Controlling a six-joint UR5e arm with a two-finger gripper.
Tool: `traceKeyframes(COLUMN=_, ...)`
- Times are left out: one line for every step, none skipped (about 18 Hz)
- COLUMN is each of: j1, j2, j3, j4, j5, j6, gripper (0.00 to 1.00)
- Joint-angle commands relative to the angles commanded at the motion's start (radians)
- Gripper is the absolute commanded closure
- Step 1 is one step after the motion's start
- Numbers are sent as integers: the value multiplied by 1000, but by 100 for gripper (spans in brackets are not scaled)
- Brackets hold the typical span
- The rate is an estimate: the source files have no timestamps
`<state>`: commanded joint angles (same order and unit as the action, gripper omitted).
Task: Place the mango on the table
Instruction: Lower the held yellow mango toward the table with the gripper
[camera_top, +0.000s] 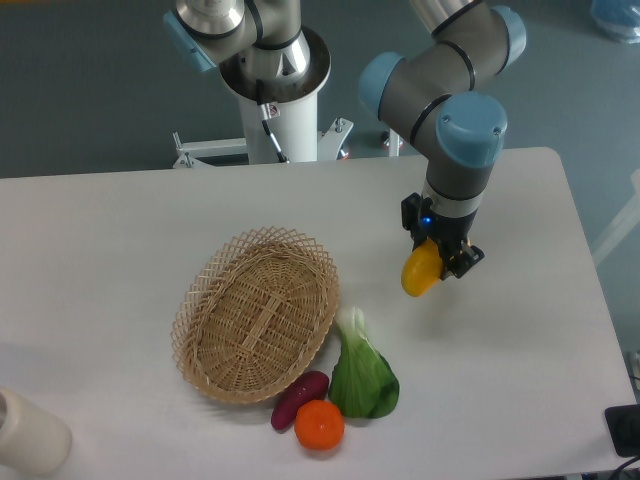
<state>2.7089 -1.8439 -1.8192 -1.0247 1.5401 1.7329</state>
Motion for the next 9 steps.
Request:
traceKeyframes(j1=12, j2=6, j3=-14, j4=17, j5=-2, j6=45, gripper=63)
traceKeyframes(j1=26, j2=8, j3=-34, j4=40, j5=-2, j6=77, gripper=63)
traceKeyframes(j1=29, j2=11, j3=-55, j4=70, j5=-2, j6=94, gripper=63)
traceKeyframes(j1=34, j2=14, j3=-77, j4=99, j5=-2, j6=106, gripper=63)
traceKeyframes(j1=41, j2=21, j3=-98, j4=121, j5=-2, j6=118, gripper=63)
traceKeyframes(j1=46, j2=25, j3=-115, j4=138, j5=-2, j6=140, gripper=63)
traceKeyframes(j1=48, j2=28, j3=-126, j4=141, j5=0, j6=161, gripper=62)
traceKeyframes(j1=49, j2=34, j3=-135, j4=143, j5=0, j6=178, gripper=62)
traceKeyframes(j1=51, j2=41, j3=-147, j4=143, j5=2, j6=194, gripper=63)
